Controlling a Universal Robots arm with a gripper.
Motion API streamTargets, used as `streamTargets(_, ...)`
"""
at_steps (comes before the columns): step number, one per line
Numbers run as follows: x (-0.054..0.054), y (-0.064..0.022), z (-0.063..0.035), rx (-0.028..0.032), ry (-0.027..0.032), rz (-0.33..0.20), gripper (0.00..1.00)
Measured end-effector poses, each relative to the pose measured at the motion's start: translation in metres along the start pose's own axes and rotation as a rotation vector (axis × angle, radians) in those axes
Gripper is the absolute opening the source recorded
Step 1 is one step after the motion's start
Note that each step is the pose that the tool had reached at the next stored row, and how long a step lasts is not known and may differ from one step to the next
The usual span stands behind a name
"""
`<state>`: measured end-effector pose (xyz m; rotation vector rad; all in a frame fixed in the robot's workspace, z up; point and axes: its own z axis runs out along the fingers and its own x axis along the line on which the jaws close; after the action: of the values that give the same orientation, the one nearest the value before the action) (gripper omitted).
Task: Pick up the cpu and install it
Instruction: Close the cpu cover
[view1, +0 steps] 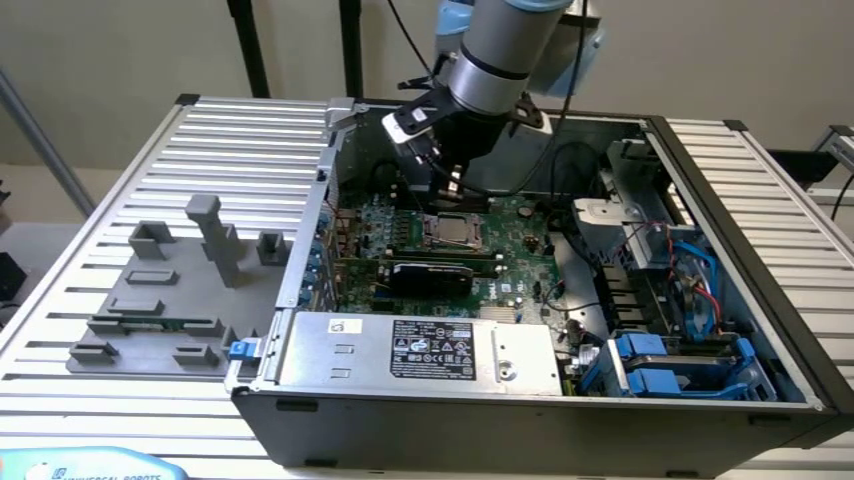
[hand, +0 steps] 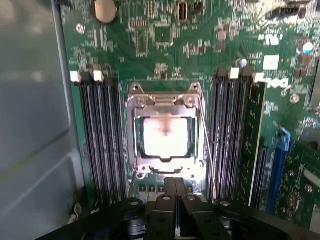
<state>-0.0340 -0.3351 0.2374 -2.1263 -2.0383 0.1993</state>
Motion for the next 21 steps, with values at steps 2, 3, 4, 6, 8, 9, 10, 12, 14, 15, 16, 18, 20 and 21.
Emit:
streamTargets(2, 0.0, -0.0089, 0.0028, 0.0027, 0.0001, 0.0, 0.11)
streamTargets(3, -0.001, -0.0132, 0.0038, 0.003, 0.0007, 0.0, 0.11)
streamTargets(4, -0.001, -0.0176, 0.0048, 0.0031, 0.0014, 0.0, 0.11)
streamTargets(6, -0.001, -0.0262, 0.0069, 0.0031, 0.0026, 0.0, 0.11)
streamTargets(8, -0.002, -0.0332, 0.0085, 0.0032, 0.0031, -0.001, 0.11)
streamTargets(9, -0.002, -0.0354, 0.009, 0.0032, 0.0031, -0.001, 0.11)
streamTargets(10, -0.002, -0.0367, 0.0094, 0.0032, 0.0032, -0.001, 0.11)
streamTargets(12, -0.002, -0.0363, 0.01, 0.0032, 0.0031, -0.001, 0.11)
streamTargets(14, -0.002, -0.0316, 0.0107, 0.004, 0.0031, -0.001, 0.11)
streamTargets(15, -0.002, -0.0278, 0.011, 0.0047, 0.0029, -0.001, 0.11)
streamTargets(16, -0.001, -0.0234, 0.0117, 0.0053, 0.003, 0.0, 0.11)
streamTargets(18, -0.001, -0.0146, 0.013, 0.0064, 0.0029, -0.001, 0.11)
streamTargets(20, -0.001, -0.0077, 0.0151, 0.0066, 0.0031, 0.0, 0.11)
streamTargets(21, -0.001, -0.0054, 0.0164, 0.0066, 0.003, 0.0, 0.11)
